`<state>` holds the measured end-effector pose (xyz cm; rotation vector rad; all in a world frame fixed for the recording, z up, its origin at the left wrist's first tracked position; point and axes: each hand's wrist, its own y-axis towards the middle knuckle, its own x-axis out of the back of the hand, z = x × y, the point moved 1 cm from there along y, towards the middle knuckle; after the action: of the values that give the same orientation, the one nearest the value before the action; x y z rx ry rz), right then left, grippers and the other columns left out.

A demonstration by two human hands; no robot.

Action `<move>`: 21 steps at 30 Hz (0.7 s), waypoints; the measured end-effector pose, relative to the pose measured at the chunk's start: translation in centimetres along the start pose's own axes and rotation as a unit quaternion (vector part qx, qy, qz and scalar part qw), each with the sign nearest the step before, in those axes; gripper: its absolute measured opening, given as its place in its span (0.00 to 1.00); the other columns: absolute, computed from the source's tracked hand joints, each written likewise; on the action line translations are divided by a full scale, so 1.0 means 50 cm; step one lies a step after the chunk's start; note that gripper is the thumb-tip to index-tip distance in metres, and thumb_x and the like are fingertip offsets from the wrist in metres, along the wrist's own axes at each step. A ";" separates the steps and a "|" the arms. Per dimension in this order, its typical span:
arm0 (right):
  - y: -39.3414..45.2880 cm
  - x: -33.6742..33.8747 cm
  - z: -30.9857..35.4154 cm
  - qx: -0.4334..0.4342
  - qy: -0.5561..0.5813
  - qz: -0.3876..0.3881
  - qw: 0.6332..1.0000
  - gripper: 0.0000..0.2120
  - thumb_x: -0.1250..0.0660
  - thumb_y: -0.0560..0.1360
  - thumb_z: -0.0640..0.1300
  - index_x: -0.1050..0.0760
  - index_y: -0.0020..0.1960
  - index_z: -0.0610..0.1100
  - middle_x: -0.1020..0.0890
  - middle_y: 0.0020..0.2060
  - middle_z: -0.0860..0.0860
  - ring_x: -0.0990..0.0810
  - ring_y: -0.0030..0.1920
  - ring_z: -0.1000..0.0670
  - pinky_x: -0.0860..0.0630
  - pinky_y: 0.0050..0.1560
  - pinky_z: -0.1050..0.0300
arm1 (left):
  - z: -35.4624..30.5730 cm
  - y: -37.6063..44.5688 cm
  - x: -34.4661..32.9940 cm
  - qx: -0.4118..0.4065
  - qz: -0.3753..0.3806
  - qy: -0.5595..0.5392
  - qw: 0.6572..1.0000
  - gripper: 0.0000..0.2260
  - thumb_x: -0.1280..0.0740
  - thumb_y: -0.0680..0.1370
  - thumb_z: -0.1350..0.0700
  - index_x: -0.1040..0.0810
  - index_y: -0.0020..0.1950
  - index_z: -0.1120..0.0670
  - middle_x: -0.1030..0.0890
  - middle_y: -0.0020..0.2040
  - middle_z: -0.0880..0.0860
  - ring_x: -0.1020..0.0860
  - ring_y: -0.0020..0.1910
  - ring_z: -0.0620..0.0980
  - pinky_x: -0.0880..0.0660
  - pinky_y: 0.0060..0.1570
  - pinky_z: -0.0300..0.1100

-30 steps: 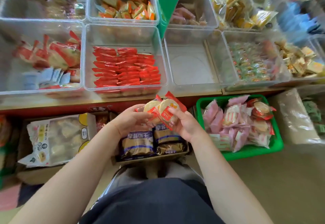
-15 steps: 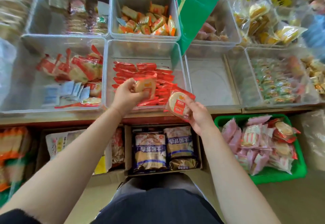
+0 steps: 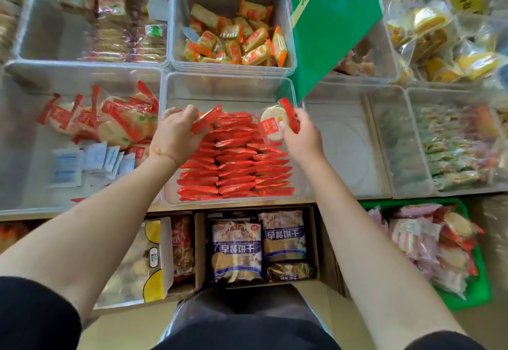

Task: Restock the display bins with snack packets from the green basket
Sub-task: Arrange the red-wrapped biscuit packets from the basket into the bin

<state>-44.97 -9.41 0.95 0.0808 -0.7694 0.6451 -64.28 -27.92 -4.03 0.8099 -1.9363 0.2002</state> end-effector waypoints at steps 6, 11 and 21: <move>0.109 -0.062 0.030 0.140 -0.322 0.005 0.936 0.12 0.38 0.75 0.35 0.32 0.58 0.42 0.20 0.47 0.40 0.22 0.48 0.37 0.28 0.48 0.47 | 0.004 0.001 -0.004 -0.012 0.004 -0.006 1.000 0.13 0.26 0.75 0.54 0.29 0.44 0.59 0.21 0.34 0.56 0.22 0.36 0.62 0.31 0.54 0.49; 0.127 -0.114 0.021 0.156 -0.454 0.114 0.870 0.15 0.43 0.78 0.31 0.31 0.63 0.41 0.21 0.54 0.40 0.23 0.55 0.38 0.26 0.50 0.46 | 0.022 0.002 -0.022 -0.024 0.008 0.018 1.000 0.12 0.29 0.77 0.50 0.25 0.47 0.58 0.19 0.37 0.54 0.20 0.39 0.60 0.31 0.58 0.50; 0.192 -0.160 -0.002 0.090 -0.449 0.184 0.869 0.21 0.39 0.78 0.36 0.28 0.69 0.48 0.20 0.58 0.42 0.22 0.58 0.38 0.24 0.56 0.46 | 0.036 0.005 -0.031 -0.024 0.016 0.018 0.999 0.12 0.34 0.79 0.47 0.22 0.48 0.55 0.17 0.41 0.51 0.20 0.42 0.56 0.33 0.62 0.47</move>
<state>-54.67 -5.75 -6.00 0.4373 -1.6513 1.0625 -65.30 -27.85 -6.18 0.7399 -1.9144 0.1862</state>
